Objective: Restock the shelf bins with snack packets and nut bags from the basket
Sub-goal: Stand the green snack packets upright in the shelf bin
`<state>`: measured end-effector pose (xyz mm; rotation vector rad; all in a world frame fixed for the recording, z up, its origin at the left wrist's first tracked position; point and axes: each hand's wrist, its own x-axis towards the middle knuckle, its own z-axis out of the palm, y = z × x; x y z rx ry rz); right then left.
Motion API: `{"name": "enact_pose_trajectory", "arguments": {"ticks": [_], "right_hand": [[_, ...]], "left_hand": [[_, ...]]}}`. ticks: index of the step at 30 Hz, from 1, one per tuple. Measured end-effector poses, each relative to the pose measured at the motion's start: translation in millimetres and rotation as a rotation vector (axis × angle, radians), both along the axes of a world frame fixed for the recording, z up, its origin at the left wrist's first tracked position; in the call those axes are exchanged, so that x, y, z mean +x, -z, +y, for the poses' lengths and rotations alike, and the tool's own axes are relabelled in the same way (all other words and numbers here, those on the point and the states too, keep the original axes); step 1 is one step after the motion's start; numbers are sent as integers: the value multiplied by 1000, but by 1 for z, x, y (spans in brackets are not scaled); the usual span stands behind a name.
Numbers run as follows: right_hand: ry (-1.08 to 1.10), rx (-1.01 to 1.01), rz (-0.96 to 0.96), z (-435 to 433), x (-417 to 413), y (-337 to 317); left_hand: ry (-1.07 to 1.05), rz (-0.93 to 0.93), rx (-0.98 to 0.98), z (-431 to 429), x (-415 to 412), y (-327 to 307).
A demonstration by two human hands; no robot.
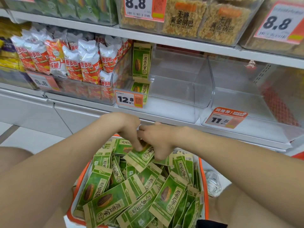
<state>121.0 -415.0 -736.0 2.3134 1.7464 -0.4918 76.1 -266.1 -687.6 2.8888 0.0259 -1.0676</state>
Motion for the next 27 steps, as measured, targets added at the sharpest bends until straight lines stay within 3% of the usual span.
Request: {"name": "enact_pose_trajectory", "arguments": {"ticks": [3,7,10,13,15,17,19,27], "right_hand": [[90,230,163,1,1,-23],[121,607,85,-3,2,-55],[201,884,-15,-6,10,-63],[349,1102,-70,-7,21,-65],[587,1159,91,-2,24,-64],[856,1205,482,8,22,-66],[966,1218,765,13,21,-64],[938,1186,488,26,32,-52]], "left_hand": [[-286,-12,-343,3,-2,-7],[-665,-205,-599,6,-8,-17],[-836,-383,-667,13,-9,-26],[-964,-628,-868,21,-3,-30],[-1003,-757,-1019,25,1,-30],[-996,-801,-1103,24,4,-29],[-955,-776,-1139,18,5,-29],[-1009,-724,-1198,9,7,-23]]}}
